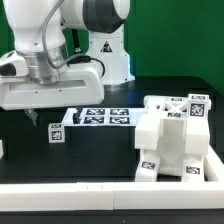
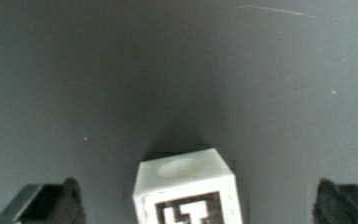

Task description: Assemble chair

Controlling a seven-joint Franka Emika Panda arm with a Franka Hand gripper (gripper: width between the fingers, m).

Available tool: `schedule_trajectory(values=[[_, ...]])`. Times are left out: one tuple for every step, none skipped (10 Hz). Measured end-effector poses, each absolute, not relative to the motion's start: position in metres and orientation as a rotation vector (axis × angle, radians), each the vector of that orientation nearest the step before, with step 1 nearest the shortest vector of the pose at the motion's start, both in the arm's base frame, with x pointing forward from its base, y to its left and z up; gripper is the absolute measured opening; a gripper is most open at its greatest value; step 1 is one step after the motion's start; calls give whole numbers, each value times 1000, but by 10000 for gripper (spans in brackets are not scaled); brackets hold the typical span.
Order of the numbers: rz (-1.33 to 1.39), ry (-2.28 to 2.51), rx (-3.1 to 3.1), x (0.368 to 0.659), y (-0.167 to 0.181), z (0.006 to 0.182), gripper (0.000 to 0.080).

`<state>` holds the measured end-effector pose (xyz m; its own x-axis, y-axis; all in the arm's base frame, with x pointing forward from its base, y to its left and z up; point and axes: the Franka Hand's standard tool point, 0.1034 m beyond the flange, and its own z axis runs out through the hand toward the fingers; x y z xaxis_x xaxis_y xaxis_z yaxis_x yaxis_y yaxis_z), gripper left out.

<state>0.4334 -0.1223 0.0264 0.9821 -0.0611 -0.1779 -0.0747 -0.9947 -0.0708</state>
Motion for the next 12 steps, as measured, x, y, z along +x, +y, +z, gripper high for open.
schedule_trajectory(values=[[267,11,-3063,435,-124,25,649],[271,-70,-3067,440,-125,26,649],[270,-132,-3066,449,-126,28,649],[312,-118,-3055,458,-123,31,649],[355,-57,-3045,470,-125,32,649],[435,18,-3030,479,-129,30,649],[575,72,-3018,481,-129,27,649],[685,124,-3016,482,-126,25,649],[798,160,-3002,477,-120,24,649],[917,223,-2962,466,-114,22,649],[969,190,-2935,460,-109,23,649],[1027,171,-2909,453,-102,24,649]])
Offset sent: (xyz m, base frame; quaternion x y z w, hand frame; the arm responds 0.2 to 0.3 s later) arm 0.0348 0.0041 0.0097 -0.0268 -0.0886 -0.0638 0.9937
